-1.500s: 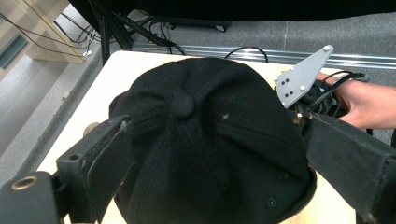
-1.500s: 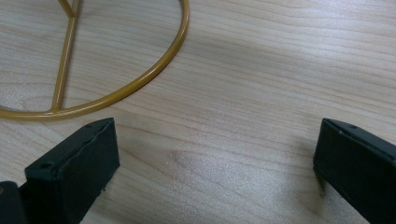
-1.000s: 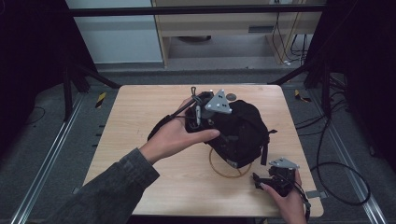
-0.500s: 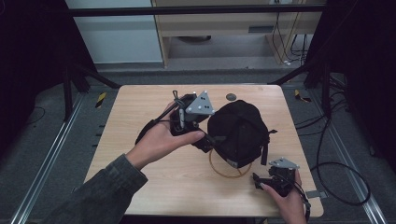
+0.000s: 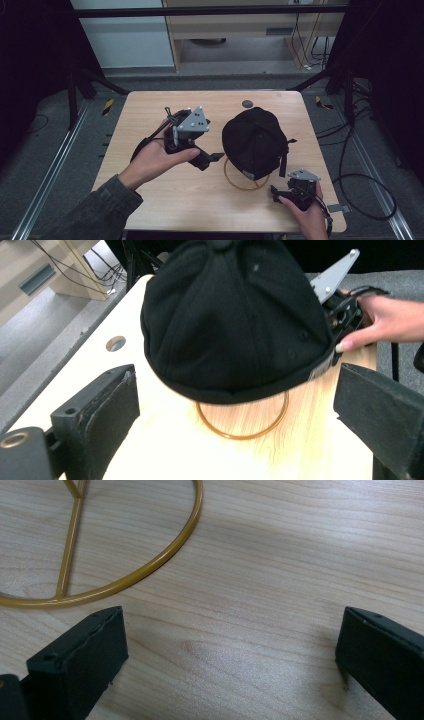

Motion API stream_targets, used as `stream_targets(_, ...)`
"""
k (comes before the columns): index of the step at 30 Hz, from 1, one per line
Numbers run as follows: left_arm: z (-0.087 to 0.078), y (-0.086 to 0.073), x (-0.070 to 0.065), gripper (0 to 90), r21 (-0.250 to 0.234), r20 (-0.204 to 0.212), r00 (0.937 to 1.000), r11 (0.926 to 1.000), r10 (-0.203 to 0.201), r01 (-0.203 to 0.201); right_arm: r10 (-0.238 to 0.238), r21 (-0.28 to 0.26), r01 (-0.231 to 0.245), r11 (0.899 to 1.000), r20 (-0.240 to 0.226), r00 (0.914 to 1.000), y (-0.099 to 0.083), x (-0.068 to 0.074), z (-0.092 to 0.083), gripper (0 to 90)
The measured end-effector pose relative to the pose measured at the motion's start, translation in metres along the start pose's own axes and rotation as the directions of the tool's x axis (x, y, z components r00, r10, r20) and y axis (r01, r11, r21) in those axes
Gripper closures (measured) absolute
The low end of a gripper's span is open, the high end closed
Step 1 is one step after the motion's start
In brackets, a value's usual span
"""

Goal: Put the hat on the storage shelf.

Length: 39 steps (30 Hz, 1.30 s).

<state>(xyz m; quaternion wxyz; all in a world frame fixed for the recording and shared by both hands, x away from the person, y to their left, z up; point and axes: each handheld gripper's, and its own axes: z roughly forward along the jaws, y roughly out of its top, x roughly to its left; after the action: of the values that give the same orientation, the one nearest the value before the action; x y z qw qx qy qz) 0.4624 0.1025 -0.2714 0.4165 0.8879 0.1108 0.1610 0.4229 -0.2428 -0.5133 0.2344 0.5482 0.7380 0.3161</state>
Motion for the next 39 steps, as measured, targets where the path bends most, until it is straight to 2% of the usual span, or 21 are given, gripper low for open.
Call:
stream_targets(5,-0.001,-0.015,0.001,3.7,-0.008,-0.009,0.9996,0.9997,-0.025,0.025,-0.005,0.000,0.005,1.000,-0.001,1.0000,0.000,0.000,0.000,0.4)
stream_targets(8,-0.005,-0.032,0.004,3.6,-0.010,-0.026,0.9983,0.9986,-0.052,0.052,-0.005,0.000,0.005,1.000,-0.001,1.0000,0.000,0.000,0.000,0.4)
stream_targets(9,-0.005,-0.032,0.004,3.7,-0.010,-0.026,0.9983,0.9986,-0.052,0.052,-0.005,0.000,0.005,1.000,-0.001,1.0000,0.000,0.000,0.000,0.4)
stream_targets(12,-0.006,-0.048,0.009,3.7,0.001,-0.034,0.9961,0.9966,-0.082,0.082,-0.005,0.000,0.005,1.000,-0.001,1.0000,0.000,0.000,0.000,0.4)
stream_targets(22,0.001,-0.086,0.016,3.7,0.028,-0.033,0.9883,0.9883,-0.149,0.150,-0.005,0.000,0.005,1.000,-0.002,1.0000,0.000,0.000,0.000,0.4)
stream_targets(30,0.005,-0.116,0.022,3.8,0.060,-0.041,0.9841,0.9828,-0.173,0.175,-0.004,-0.001,0.004,1.000,-0.002,1.0000,0.000,0.000,0.000,0.4)
stream_targets(33,0.006,-0.128,0.024,3.9,0.067,-0.048,0.9810,0.9794,-0.188,0.191,-0.005,0.000,0.005,1.000,-0.002,1.0000,0.000,0.000,0.000,0.4)
stream_targets(36,0.007,-0.140,0.026,4.0,0.065,-0.043,0.9744,0.9726,-0.221,0.223,-0.005,0.000,0.005,1.000,-0.002,1.0000,0.000,0.000,0.000,0.4)
stream_targets(39,0.009,-0.153,0.027,3.9,0.077,-0.047,0.9704,0.9677,-0.237,0.240,-0.004,-0.001,0.004,1.000,-0.002,1.0000,0.000,0.000,0.000,0.4)
